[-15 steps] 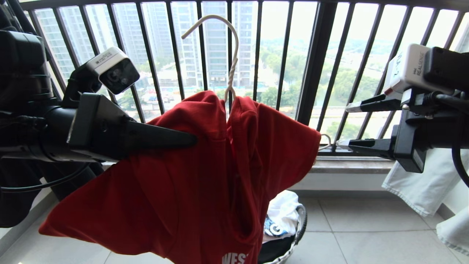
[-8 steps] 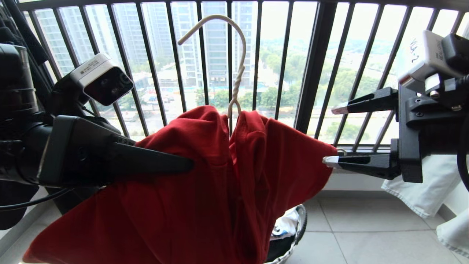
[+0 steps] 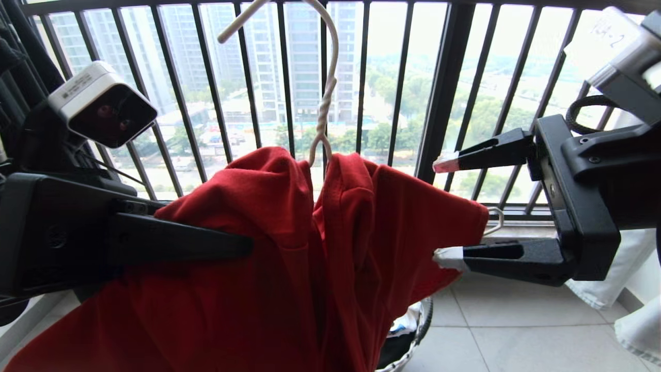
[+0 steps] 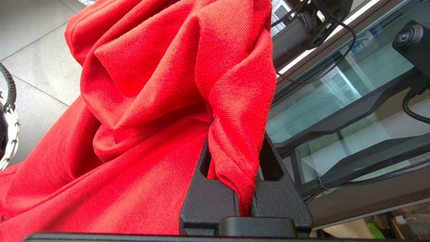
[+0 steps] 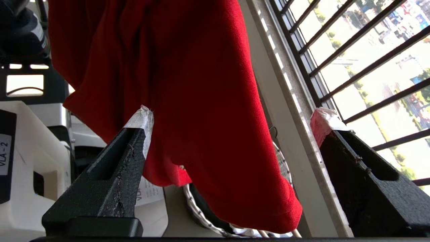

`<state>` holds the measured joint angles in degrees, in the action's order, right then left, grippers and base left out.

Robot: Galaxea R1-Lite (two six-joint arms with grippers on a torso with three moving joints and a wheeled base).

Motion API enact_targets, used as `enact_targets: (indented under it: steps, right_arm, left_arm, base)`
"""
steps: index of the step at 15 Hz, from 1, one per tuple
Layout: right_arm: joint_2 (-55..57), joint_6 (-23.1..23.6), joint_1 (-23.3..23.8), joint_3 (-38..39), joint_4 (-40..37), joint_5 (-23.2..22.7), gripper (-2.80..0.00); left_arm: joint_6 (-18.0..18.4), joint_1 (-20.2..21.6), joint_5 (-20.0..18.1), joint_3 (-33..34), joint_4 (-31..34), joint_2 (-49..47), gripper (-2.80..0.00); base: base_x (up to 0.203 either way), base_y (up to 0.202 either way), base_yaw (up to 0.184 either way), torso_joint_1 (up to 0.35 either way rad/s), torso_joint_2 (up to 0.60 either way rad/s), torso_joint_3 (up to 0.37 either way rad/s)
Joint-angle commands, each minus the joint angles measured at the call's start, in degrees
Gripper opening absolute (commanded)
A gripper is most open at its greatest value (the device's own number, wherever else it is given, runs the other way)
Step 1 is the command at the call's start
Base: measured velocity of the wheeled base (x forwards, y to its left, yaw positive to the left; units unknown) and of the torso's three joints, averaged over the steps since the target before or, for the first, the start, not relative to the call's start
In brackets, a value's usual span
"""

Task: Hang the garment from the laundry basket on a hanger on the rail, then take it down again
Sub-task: Hang the clothes rack on the clothesline

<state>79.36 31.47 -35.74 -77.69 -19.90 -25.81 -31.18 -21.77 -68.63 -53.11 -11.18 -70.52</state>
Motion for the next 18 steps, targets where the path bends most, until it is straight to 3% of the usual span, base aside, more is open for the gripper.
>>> enact_targets:
  steps: [1, 4, 6, 10, 14, 17, 18]
  right_arm:
    - [1.0, -0.8, -0.2, -0.5, -0.1, -2.1, 0.00]
    - [2.1, -2.1, -0.2, -2.2, -0.1, -5.6, 0.00]
    - [2.4, -7.6, -0.1, -4.7, -0.1, -9.5, 0.00]
    - [3.8, -8.0, -0.1, -5.9, -0.3, -11.6, 0.00]
    - [2.1, -9.8, -0.1, -4.4, -1.7, -12.8, 0.00]
    - [0.6, -9.9, 0.0, -4.7, -5.1, -15.8, 0.00]
    - [0.5, -10.0, 0.1, -4.3, -5.2, -15.8, -2.80]
  left_arm:
    - [-0.2, 0.1, -0.4, 0.1, -0.1, 0.5, -2.80]
    - [-0.1, 0.1, -0.4, -0.7, -0.3, 0.6, -2.80]
    - [-0.1, 0.1, -0.7, -1.7, -0.3, 1.5, -2.80]
    - [-0.2, 1.5, -4.9, -1.9, -0.2, 3.0, -2.80]
    - [-0.1, 3.8, -11.8, -1.0, -0.4, 4.3, -2.80]
    - [0.7, 3.8, -12.5, -0.3, -0.8, 4.8, -2.80]
    - [0.8, 3.8, -12.5, 0.0, -1.6, 4.8, -2.80]
  base:
    - [0.000, 0.000, 0.000, 0.000, 0.00, 0.000]
    - [0.000, 0.000, 0.000, 0.000, 0.00, 0.000]
    - [0.000, 0.000, 0.000, 0.000, 0.00, 0.000]
    - [0.000, 0.000, 0.000, 0.000, 0.00, 0.000]
    - [0.000, 0.000, 0.000, 0.000, 0.00, 0.000]
    - [0.000, 0.000, 0.000, 0.000, 0.00, 0.000]
    - [0.000, 0.000, 0.000, 0.000, 0.00, 0.000]
